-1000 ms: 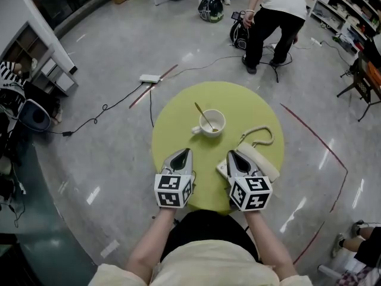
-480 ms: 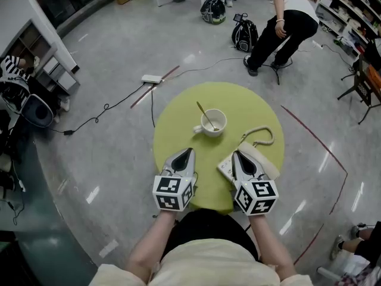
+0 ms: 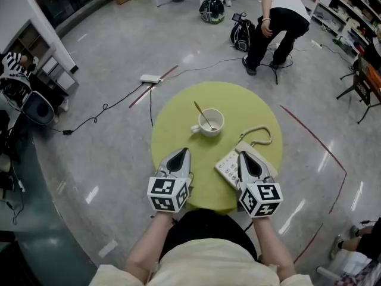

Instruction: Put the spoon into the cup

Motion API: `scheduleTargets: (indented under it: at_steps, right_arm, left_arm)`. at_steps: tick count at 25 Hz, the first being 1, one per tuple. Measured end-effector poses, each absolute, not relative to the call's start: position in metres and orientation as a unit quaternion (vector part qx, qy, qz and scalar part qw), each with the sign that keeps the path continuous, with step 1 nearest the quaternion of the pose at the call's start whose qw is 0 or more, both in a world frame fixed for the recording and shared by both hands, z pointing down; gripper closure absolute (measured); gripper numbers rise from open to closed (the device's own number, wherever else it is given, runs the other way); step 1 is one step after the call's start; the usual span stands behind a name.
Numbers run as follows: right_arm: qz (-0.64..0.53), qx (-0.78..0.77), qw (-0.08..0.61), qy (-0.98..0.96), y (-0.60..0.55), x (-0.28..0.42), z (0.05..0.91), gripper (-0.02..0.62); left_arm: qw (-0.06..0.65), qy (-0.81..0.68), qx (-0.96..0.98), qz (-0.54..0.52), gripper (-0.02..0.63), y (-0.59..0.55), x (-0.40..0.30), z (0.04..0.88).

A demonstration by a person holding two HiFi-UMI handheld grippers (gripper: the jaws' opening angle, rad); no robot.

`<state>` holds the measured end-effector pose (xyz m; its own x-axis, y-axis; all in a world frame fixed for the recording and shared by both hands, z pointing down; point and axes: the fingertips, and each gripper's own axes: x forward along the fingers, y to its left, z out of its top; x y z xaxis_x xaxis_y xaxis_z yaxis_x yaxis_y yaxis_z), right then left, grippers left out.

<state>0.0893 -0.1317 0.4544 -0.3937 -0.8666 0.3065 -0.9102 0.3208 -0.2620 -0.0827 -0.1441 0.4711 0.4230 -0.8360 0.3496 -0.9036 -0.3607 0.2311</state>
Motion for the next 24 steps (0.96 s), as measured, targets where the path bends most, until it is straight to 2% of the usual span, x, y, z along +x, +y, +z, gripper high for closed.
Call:
scheduleTargets:
  at_steps: [24]
  right_arm:
    - [0.2, 0.521, 0.046, -0.828, -0.134, 0.083, 0.446, 0.595]
  left_arm:
    - [0.217, -0.551, 0.802, 0.076, 0.604, -0.146, -0.101, 0.471]
